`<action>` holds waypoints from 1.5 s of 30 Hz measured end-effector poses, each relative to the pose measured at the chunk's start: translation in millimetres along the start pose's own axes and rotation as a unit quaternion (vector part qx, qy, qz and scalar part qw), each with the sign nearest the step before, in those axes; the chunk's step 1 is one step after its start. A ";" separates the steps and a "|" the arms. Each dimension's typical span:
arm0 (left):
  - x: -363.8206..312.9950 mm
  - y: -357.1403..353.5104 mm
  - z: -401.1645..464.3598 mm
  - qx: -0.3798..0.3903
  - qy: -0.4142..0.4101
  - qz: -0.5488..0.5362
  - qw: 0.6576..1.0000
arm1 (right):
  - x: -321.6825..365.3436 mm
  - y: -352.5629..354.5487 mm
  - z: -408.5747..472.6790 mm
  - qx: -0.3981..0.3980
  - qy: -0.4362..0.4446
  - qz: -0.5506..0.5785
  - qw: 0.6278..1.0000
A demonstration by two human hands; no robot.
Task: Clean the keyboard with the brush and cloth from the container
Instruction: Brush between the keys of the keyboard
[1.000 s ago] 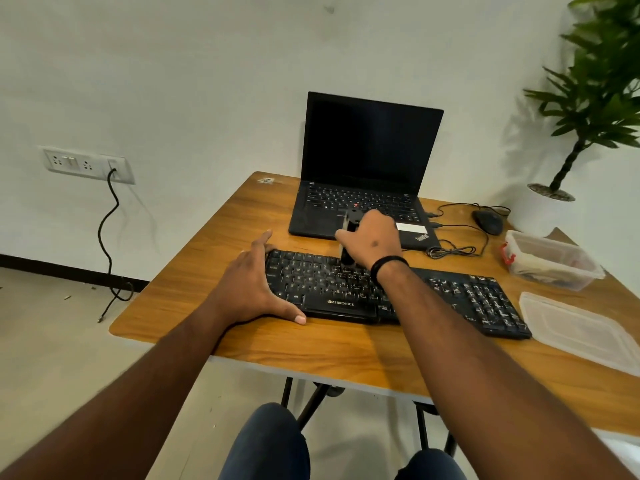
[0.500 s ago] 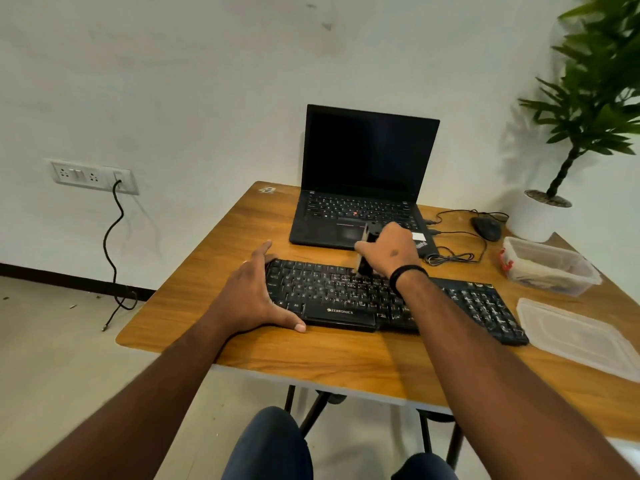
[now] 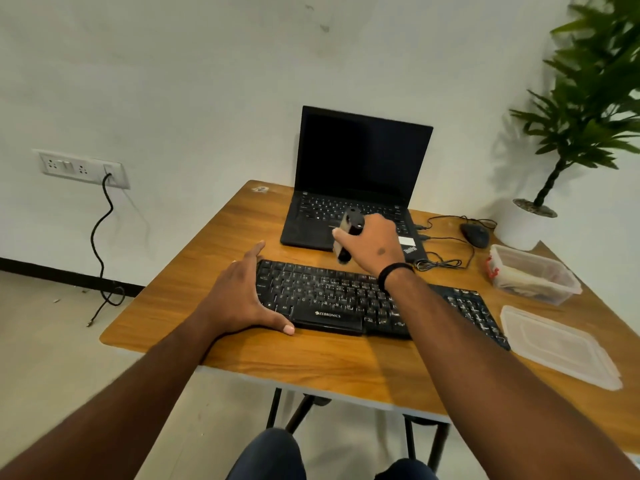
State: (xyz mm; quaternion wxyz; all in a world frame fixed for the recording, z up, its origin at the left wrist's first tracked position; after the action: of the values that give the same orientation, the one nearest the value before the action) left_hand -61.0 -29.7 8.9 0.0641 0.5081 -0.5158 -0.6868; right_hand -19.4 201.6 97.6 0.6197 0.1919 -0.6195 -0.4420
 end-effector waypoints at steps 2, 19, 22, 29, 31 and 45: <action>-1.4 0.7 0.2 -0.001 -0.005 0.010 1.000 | -6.6 12.0 0.2 -0.024 -0.005 0.038 0.999; 1.5 1.4 1.3 -0.008 0.000 0.000 1.000 | -12.6 -9.6 -25.5 0.016 -0.020 -0.012 1.000; 2.6 0.7 1.3 -0.012 0.002 0.000 1.000 | -17.8 -9.1 -22.4 0.055 -0.045 -0.004 0.997; 2.7 0.1 1.3 -0.016 0.006 0.007 1.000 | -19.5 -9.1 -25.1 0.074 -0.051 0.023 0.996; 3.6 0.4 2.0 -0.017 0.007 0.008 1.000 | -18.4 -7.9 -24.1 0.051 -0.040 0.035 0.997; 3.0 -0.2 2.4 -0.014 0.009 0.006 1.000 | -15.5 -16.7 -24.0 0.076 -0.034 0.086 0.993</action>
State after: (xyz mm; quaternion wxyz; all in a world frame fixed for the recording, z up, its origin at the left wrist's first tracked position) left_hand -64.2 -29.8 6.8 0.0804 0.5103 -0.5089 -0.6886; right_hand 0.4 197.4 71.4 0.6174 0.1697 -0.6863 -0.3450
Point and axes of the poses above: each hand's wrist, its own z-axis towards the middle knuckle, its own y-axis out of the back of the hand, x = y × z, the point moved 5 cm from there along z, towards the middle knuckle, and after that the axes turned 12 degrees about x, right-handed, at the moved point
